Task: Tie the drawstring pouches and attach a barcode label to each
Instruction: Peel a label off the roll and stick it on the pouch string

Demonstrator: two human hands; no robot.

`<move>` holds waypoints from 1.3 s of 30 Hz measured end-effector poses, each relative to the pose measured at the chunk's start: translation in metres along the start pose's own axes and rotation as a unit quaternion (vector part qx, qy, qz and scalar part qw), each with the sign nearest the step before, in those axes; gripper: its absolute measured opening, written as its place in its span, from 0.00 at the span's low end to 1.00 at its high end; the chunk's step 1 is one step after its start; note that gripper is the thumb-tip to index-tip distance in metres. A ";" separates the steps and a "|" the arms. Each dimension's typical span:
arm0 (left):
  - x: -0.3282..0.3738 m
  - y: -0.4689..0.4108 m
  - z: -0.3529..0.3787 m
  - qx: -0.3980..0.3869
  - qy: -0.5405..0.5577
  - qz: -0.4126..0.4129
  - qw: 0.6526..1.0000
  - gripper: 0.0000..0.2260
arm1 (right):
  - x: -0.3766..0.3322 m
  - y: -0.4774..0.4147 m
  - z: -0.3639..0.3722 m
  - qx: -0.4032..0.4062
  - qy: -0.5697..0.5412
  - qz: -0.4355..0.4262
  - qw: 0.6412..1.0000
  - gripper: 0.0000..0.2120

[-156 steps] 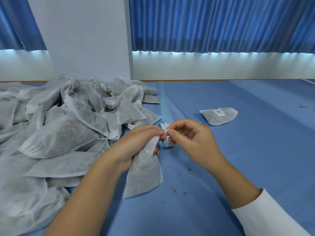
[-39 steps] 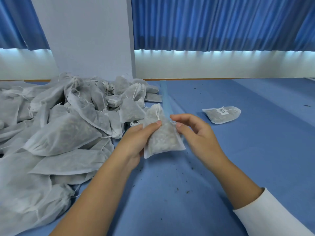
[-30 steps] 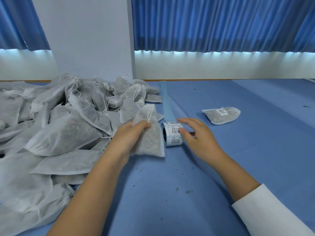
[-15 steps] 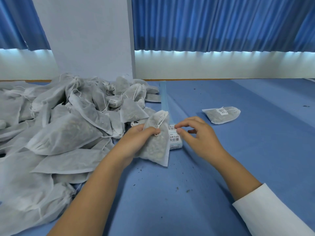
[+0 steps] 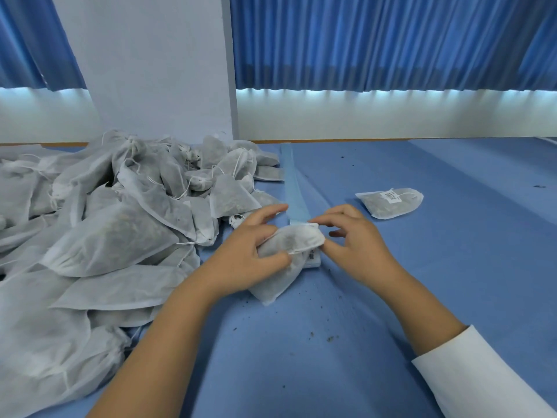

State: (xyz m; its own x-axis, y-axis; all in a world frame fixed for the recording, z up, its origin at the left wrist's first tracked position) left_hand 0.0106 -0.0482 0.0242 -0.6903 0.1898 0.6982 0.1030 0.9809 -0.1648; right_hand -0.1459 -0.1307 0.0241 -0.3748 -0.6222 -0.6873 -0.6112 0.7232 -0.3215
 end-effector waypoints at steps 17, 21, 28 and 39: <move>0.006 0.000 0.008 -0.006 -0.042 0.048 0.998 0.13 | -0.002 0.004 -0.008 0.057 0.057 -0.050 0.996 0.07; 0.002 -0.001 0.010 -0.015 -0.046 0.030 0.998 0.10 | -0.003 0.003 -0.008 0.063 0.053 -0.045 0.996 0.03; 0.001 -0.002 0.012 -0.025 -0.055 0.036 0.997 0.09 | -0.005 0.002 -0.005 0.014 0.097 -0.038 0.995 0.11; 0.003 0.000 0.011 -0.029 -0.050 0.028 0.998 0.05 | -0.010 0.005 -0.007 0.027 0.131 -0.048 0.990 0.07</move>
State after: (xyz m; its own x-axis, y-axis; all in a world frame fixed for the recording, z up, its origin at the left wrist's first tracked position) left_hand 0.0006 -0.0480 0.0186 -0.7501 0.2420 0.6155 0.1821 0.9702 -0.1596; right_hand -0.1503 -0.1224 0.0341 -0.4888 -0.7408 -0.4607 -0.6178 0.6668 -0.4168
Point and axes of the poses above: each hand's wrist, its own y-axis away from the middle knuckle, its own z-axis out of the palm, x = y × z, the point moved 6 cm from there along -y, towards the middle knuckle, and after that the axes turned 8 degrees about -x, right-handed, at the moved point
